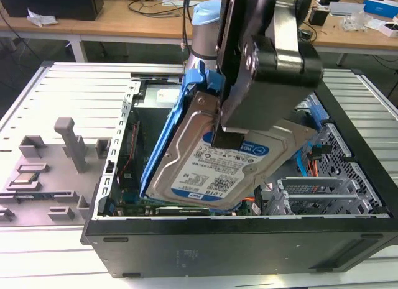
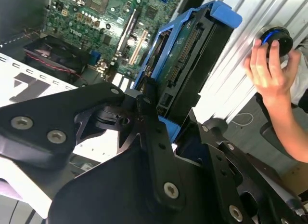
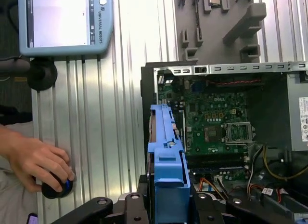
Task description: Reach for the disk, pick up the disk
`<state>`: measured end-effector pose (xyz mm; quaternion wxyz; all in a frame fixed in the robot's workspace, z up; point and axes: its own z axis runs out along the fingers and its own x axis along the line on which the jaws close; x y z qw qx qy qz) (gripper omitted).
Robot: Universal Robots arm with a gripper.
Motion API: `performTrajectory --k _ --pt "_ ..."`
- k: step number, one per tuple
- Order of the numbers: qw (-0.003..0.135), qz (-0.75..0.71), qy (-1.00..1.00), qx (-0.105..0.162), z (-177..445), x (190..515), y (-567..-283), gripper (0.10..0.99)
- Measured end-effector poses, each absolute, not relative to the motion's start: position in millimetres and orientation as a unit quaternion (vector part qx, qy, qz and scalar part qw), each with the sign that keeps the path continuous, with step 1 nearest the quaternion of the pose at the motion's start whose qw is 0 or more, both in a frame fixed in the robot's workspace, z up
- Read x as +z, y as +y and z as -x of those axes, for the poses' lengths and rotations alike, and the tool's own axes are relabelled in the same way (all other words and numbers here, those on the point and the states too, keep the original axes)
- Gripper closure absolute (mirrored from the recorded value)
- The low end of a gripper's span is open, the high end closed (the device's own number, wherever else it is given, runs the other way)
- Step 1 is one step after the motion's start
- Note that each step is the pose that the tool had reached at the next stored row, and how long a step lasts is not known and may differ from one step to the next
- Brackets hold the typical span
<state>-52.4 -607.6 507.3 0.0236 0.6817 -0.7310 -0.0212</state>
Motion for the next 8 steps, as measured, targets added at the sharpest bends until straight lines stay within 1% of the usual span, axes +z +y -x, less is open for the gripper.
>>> performTrajectory --k 8 --pt "0.024 -0.682 -0.731 -0.021 52.4 507.2 -627.4 0.722"
